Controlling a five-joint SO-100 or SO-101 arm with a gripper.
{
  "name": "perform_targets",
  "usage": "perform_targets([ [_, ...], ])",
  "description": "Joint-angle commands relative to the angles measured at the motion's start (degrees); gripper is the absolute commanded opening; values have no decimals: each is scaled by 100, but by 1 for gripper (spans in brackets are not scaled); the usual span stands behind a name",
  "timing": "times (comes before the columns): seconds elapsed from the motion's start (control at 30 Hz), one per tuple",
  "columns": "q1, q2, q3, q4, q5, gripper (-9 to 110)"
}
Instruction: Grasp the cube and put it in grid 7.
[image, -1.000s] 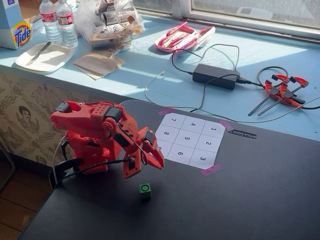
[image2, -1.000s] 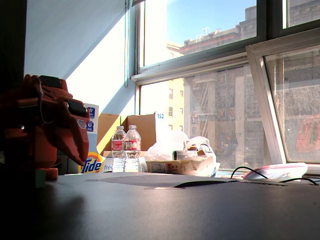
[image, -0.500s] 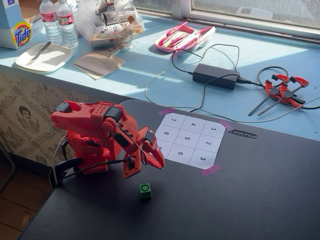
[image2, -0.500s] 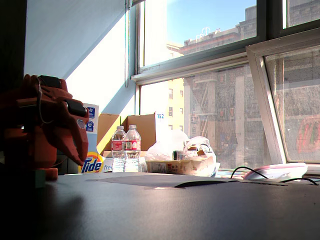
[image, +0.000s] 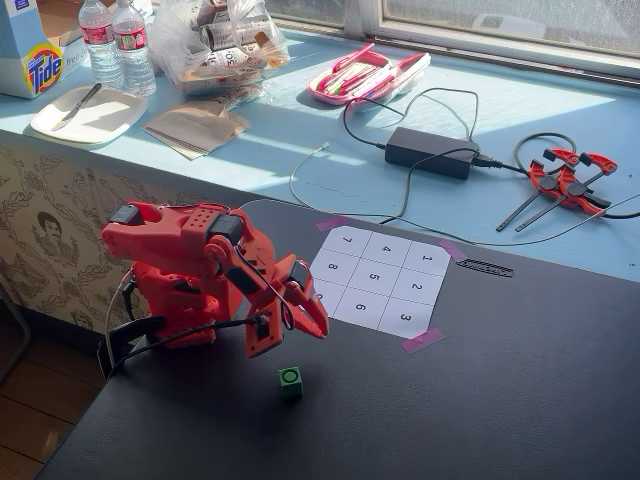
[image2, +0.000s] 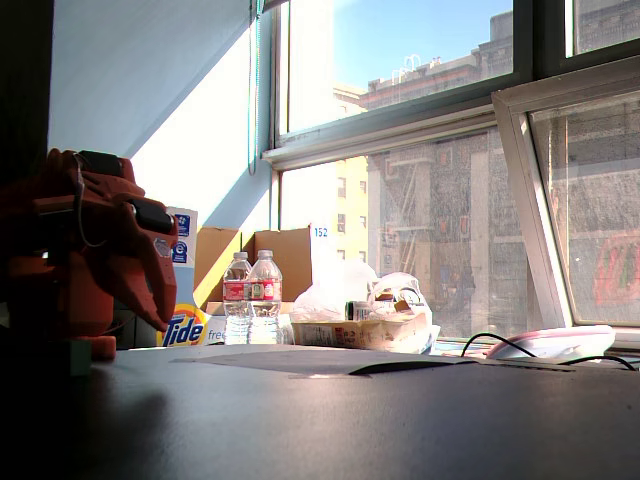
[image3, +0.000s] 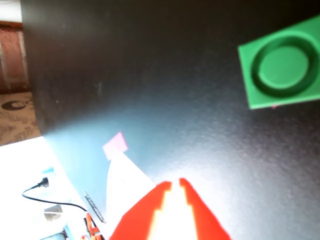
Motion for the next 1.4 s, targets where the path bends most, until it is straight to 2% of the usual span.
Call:
perform_targets([
  [0.0,-35,26,404,-114,-88,2],
  [0.9,0,26,378,-176,-53,0],
  [1.03,70,-88,-325,246,-149,0],
  [1.2,387,-1055,-1890,861,-554,1],
  [1.37,1011,-1916,-3524,1723,-1951,10],
])
